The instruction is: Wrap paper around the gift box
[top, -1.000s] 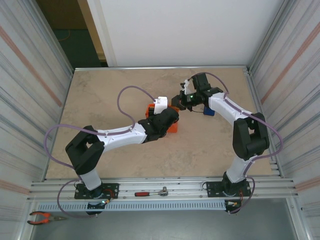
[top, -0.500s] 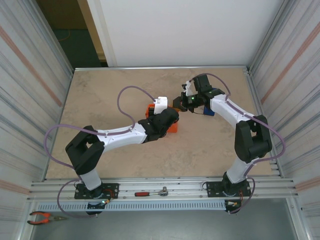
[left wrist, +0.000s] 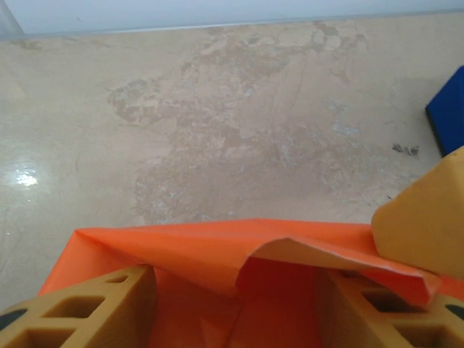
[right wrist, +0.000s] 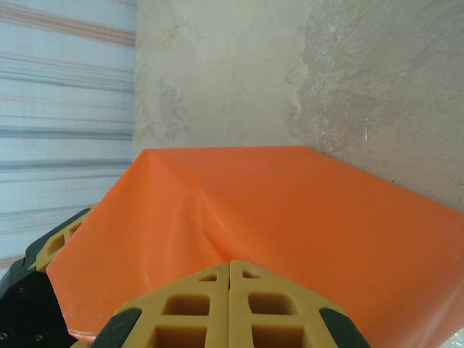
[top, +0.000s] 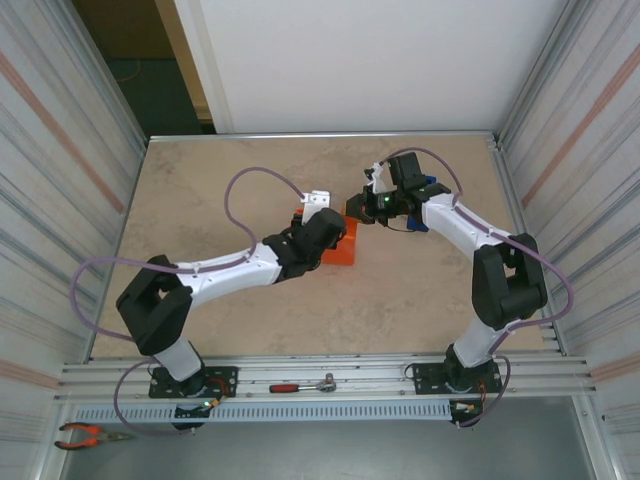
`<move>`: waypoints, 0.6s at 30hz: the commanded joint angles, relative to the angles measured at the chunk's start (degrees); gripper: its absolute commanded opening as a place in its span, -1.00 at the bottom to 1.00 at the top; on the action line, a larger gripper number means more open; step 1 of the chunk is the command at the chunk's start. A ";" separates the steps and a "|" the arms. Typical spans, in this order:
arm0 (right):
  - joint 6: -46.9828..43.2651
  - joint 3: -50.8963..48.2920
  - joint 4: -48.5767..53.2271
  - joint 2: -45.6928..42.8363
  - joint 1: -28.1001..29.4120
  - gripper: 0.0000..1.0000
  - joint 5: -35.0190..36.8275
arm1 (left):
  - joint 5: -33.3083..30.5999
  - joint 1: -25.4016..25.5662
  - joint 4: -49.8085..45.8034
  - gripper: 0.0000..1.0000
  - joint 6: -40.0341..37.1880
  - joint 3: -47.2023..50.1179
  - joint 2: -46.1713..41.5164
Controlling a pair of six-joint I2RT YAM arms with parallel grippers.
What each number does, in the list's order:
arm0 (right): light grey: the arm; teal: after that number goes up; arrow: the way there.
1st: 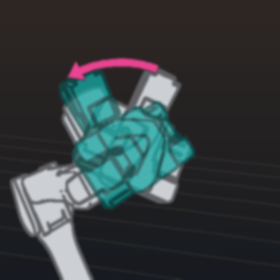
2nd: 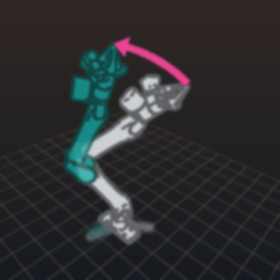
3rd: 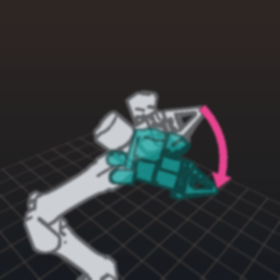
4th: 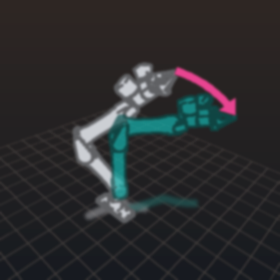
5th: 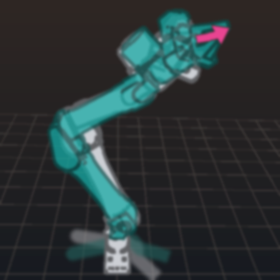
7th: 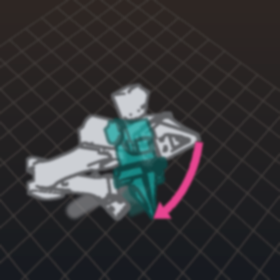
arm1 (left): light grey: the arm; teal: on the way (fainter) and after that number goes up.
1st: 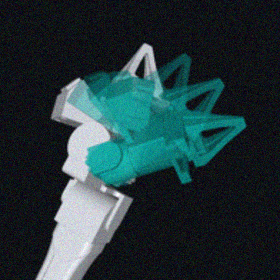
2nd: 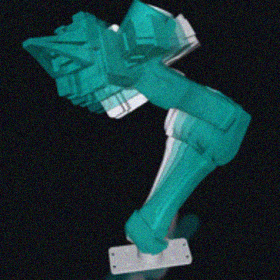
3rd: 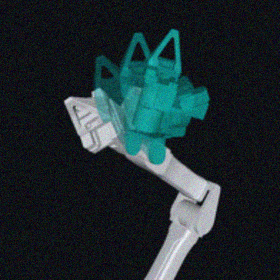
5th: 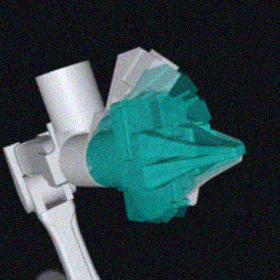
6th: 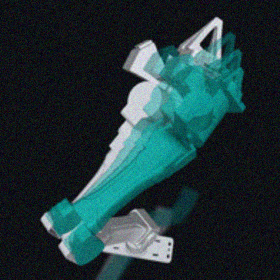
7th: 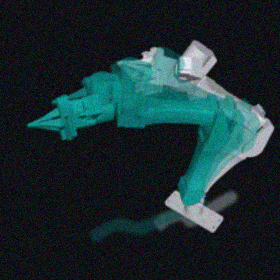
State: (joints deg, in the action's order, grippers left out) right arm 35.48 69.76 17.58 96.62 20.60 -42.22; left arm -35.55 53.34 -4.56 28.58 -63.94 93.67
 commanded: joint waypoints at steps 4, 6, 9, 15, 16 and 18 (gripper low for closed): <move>-1.38 -5.76 9.12 3.05 0.31 -1.00 5.81 | 16.19 -2.55 -3.35 0.17 -3.32 2.78 -6.72; -1.38 -6.03 8.88 3.01 0.18 -1.00 5.91 | 19.46 -3.50 -2.03 0.16 -3.10 2.44 -9.15; -1.38 -6.48 8.54 2.80 -0.02 -1.00 5.79 | 23.10 -4.62 -1.27 0.16 -3.22 1.31 -12.21; -1.21 -7.07 7.83 2.26 -0.18 -1.00 5.78 | 28.99 -8.44 -1.22 0.18 -2.93 -1.25 -15.44; -1.21 -7.24 7.74 2.28 -0.21 -1.00 5.69 | 30.04 -9.43 -1.66 0.18 -3.08 -1.89 -15.28; -1.11 -7.37 7.52 2.26 -0.07 -1.00 5.73 | 32.84 -12.48 -3.57 0.19 -3.31 -4.08 -14.17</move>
State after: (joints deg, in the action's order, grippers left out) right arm 35.46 67.09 12.99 95.53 20.23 -41.80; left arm -7.88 43.81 -6.39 26.55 -64.62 79.81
